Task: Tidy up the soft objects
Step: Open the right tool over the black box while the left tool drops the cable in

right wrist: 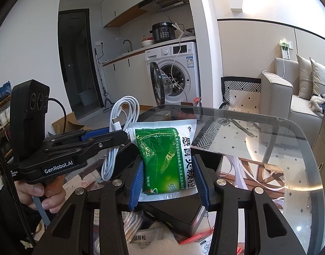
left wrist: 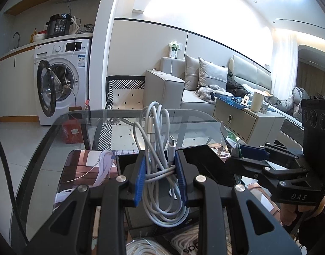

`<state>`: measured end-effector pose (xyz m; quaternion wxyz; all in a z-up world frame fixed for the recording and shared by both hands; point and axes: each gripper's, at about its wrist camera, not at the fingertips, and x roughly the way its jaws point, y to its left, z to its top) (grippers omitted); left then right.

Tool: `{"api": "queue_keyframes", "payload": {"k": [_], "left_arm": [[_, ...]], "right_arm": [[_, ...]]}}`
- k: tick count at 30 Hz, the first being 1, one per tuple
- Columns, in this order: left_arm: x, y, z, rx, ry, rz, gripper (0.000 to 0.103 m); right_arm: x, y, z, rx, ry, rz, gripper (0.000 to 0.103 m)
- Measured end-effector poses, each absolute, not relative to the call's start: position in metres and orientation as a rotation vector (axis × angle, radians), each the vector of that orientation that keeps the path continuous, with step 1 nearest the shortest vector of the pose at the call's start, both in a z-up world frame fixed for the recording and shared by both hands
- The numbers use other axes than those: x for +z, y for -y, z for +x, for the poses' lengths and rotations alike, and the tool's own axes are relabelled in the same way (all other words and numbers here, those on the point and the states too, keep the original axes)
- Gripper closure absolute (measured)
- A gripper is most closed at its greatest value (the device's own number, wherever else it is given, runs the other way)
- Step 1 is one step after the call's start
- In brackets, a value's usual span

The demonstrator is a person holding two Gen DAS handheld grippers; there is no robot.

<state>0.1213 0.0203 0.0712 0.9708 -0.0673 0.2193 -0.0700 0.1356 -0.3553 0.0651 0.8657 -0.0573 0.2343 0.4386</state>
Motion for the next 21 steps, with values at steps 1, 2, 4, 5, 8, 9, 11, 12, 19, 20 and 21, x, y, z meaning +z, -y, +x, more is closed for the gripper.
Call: {"api": "queue_keyframes", "payload": {"k": [1, 2, 4, 5, 8, 9, 11, 12, 19, 20, 21], "left_arm": [[0.071, -0.021, 0.123, -0.141, -0.444, -0.137, 0.078], [0.071, -0.02, 0.123, -0.141, -0.443, -0.137, 0.078], [0.071, -0.02, 0.125, -0.141, -0.443, -0.135, 0.078], [0.071, -0.021, 0.126, -0.14, -0.444, -0.133, 0.078], [0.069, -0.021, 0.131, -0.139, -0.448, -0.131, 0.078], [0.069, -0.021, 0.132, -0.138, -0.45, -0.13, 0.078], [0.068, -0.022, 0.134, -0.139, -0.453, -0.133, 0.078], [0.067, -0.021, 0.136, -0.14, -0.457, -0.132, 0.078], [0.065, -0.015, 0.141, -0.157, -0.473, -0.108, 0.078], [0.065, -0.014, 0.142, -0.157, -0.474, -0.105, 0.078], [0.065, -0.014, 0.142, -0.158, -0.476, -0.105, 0.078]], "right_arm": [[0.065, 0.355, 0.136, 0.92, -0.492, -0.12, 0.058], [0.065, 0.353, 0.137, 0.921, -0.492, -0.122, 0.058], [0.064, 0.35, 0.139, 0.926, -0.489, -0.126, 0.058], [0.064, 0.348, 0.14, 0.928, -0.49, -0.128, 0.058], [0.063, 0.343, 0.143, 0.927, -0.489, -0.136, 0.058], [0.062, 0.342, 0.145, 0.926, -0.489, -0.137, 0.058], [0.061, 0.34, 0.147, 0.925, -0.491, -0.141, 0.058], [0.061, 0.34, 0.147, 0.928, -0.492, -0.141, 0.058], [0.058, 0.339, 0.147, 0.94, -0.495, -0.158, 0.051], [0.057, 0.339, 0.147, 0.937, -0.497, -0.159, 0.051], [0.057, 0.339, 0.147, 0.937, -0.498, -0.161, 0.051]]}}
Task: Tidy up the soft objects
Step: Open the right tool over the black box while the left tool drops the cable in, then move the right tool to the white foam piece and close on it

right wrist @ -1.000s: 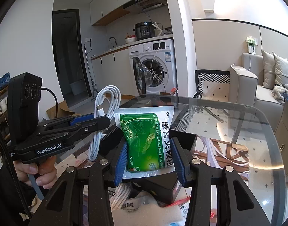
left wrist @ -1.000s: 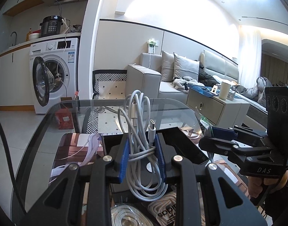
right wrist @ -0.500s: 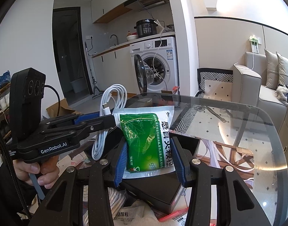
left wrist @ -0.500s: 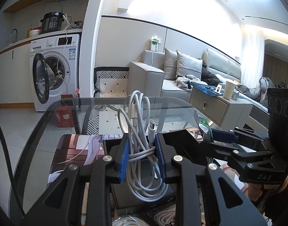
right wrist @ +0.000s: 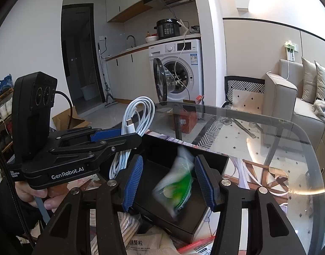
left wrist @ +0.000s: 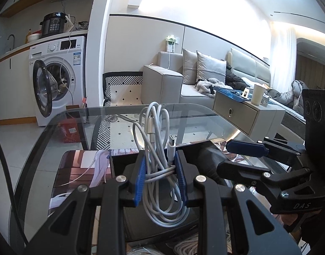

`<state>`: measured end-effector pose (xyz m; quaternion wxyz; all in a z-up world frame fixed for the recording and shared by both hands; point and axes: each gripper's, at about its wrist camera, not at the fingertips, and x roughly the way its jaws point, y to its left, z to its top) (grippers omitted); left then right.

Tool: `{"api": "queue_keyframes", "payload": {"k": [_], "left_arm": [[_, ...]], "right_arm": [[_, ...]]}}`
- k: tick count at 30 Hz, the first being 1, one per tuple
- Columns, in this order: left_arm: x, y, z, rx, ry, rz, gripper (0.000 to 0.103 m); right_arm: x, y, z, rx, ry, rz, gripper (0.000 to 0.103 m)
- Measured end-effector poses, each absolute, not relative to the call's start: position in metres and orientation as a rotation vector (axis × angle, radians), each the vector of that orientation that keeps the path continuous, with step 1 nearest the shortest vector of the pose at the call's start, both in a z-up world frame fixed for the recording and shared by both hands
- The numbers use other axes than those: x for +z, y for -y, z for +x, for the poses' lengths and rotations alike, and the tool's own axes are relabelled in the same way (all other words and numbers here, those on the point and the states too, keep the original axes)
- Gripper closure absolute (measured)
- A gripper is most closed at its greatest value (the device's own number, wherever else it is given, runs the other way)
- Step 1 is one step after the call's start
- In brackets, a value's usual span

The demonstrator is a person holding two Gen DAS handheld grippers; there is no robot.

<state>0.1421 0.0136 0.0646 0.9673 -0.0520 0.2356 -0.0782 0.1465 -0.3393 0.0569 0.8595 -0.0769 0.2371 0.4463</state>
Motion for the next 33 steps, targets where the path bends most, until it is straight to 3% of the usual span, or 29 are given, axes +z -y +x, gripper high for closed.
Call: {"api": "queue_keyframes", "payload": {"k": [4, 5, 7, 9, 14, 16, 18, 21, 33], "left_arm": [[0.065, -0.009, 0.139, -0.158, -0.473, -0.085, 0.075], [0.065, -0.008, 0.138, -0.156, -0.472, -0.081, 0.071], [0.067, -0.008, 0.135, -0.155, -0.469, -0.084, 0.052], [0.069, -0.009, 0.132, -0.148, -0.46, -0.081, 0.051], [0.071, -0.008, 0.123, -0.139, -0.464, -0.051, 0.043], [0.071, -0.008, 0.116, -0.129, -0.462, -0.043, 0.017], [0.073, -0.01, 0.106, -0.106, -0.435, -0.049, 0.004], [0.075, -0.013, 0.101, -0.099, -0.442, -0.051, 0.003], [0.07, -0.013, 0.078, -0.052, -0.463, -0.04, 0.0]], "right_arm": [[0.057, 0.341, 0.144, 0.929, -0.494, -0.17, 0.05], [0.057, 0.343, 0.144, 0.927, -0.493, -0.168, 0.05], [0.058, 0.346, 0.144, 0.919, -0.49, -0.164, 0.049], [0.058, 0.349, 0.143, 0.912, -0.487, -0.162, 0.049], [0.061, 0.362, 0.137, 0.891, -0.478, -0.148, 0.028], [0.062, 0.368, 0.133, 0.883, -0.484, -0.138, 0.011], [0.064, 0.375, 0.129, 0.878, -0.484, -0.117, 0.006], [0.065, 0.385, 0.124, 0.868, -0.496, -0.1, 0.001], [0.063, 0.408, 0.095, 0.832, -0.503, -0.104, 0.001]]}}
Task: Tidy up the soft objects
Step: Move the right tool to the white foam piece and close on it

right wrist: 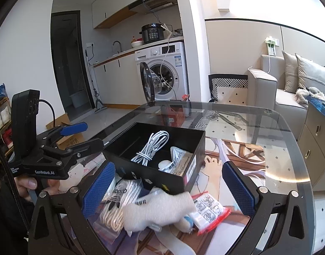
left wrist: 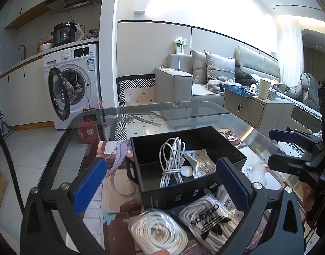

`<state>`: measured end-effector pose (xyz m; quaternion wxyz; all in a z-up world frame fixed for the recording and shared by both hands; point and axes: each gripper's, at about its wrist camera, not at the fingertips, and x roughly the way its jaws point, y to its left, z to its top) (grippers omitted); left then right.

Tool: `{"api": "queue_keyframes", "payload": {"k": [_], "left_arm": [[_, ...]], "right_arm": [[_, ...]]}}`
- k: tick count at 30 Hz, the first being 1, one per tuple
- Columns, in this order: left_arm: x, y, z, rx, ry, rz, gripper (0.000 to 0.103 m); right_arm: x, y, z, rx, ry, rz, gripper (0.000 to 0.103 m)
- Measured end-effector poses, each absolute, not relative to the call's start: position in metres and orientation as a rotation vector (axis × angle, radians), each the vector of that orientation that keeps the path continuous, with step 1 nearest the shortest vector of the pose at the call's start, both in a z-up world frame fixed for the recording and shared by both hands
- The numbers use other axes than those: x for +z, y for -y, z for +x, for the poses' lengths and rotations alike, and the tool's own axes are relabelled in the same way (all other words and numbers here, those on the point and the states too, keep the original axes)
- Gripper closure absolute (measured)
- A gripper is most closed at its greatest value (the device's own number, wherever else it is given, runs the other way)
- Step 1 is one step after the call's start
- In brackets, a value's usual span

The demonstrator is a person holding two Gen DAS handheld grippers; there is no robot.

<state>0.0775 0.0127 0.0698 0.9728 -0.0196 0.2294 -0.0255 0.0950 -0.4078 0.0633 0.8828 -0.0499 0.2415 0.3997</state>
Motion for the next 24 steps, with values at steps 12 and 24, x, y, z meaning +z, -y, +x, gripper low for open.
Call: {"api": "queue_keyframes", "payload": {"k": [12, 24], "left_arm": [[0.06, -0.023, 0.059, -0.012, -0.497, -0.052, 0.0], [0.041, -0.026, 0.046, 0.003, -0.525, -0.052, 0.0]], "right_arm": [[0.059, 0.431, 0.08, 0.784, -0.523, -0.106, 0.001], [0.043, 0.435, 0.079, 0.765, -0.576, -0.168, 0.001]]}}
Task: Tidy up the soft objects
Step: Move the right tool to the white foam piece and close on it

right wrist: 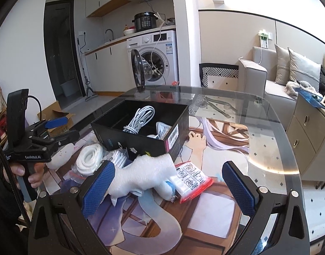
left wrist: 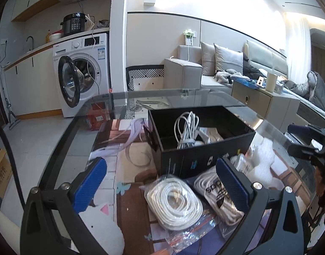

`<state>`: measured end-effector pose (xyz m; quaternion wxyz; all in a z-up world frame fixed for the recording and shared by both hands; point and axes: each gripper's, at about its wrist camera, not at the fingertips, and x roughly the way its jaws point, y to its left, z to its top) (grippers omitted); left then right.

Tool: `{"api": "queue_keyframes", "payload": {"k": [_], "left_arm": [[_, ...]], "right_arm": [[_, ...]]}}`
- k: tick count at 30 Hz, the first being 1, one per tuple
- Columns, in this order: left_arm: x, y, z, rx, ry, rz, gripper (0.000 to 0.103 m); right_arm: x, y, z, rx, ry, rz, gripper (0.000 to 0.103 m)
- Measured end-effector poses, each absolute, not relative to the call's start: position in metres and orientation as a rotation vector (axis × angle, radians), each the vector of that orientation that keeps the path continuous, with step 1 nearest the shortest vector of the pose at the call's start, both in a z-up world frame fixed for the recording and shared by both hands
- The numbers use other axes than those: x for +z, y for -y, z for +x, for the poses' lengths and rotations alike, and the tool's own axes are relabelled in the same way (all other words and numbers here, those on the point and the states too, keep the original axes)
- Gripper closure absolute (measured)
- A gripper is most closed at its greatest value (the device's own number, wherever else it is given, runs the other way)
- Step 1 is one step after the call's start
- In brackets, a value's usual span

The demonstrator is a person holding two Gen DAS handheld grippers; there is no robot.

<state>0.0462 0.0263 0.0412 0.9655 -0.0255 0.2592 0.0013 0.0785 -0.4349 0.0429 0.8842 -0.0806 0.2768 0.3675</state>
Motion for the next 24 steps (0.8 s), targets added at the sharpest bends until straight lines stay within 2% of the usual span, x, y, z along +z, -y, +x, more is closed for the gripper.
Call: {"api": "queue_keyframes", "payload": {"k": [24], "left_arm": [[0.013, -0.026, 0.047, -0.005, -0.617, -0.039, 0.0]], "right_arm": [[0.024, 0.401, 0.066, 0.853, -0.585, -0.337, 0.001]]}}
